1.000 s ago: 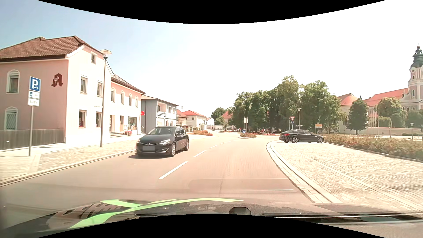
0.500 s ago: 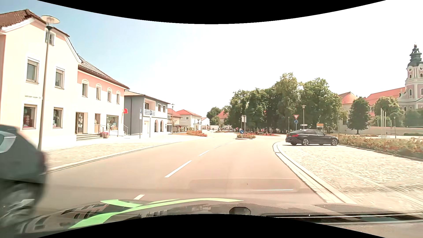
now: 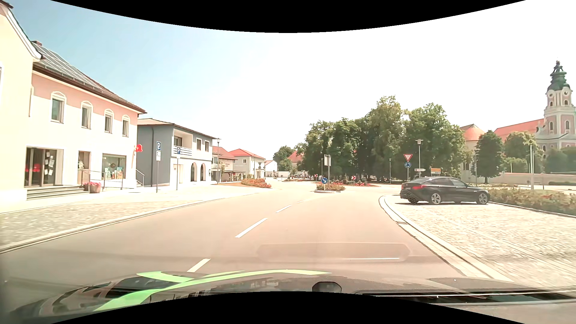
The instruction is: Follow the waypoints while adhering to traffic rules and regulations
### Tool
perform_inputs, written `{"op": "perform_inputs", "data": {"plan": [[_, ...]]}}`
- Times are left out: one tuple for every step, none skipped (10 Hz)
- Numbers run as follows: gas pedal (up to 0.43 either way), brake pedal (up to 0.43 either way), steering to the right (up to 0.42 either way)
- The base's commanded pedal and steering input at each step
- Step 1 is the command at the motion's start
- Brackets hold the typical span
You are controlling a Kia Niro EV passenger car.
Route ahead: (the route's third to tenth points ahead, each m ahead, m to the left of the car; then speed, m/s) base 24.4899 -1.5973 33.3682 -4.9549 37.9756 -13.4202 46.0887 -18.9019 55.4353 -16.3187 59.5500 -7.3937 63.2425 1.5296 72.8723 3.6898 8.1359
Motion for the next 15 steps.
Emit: {"op": "perform_inputs", "data": {"plan": [[0.087, 0.0, 0.047], [0.087, 0.0, 0.049], [0.087, 0.0, 0.049], [0.098, 0.0, 0.05], [0.098, 0.0, 0.051], [0.098, 0.0, 0.051], [0.098, 0.0, 0.05], [0.087, 0.0, 0.051], [0.079, 0.0, 0.051], [0.079, 0.0, 0.051], [0.079, 0.0, 0.052], [0.079, 0.0, 0.053], [0.087, 0.0, 0.055], [0.087, 0.0, 0.057], [0.11, 0.0, 0.059]]}}
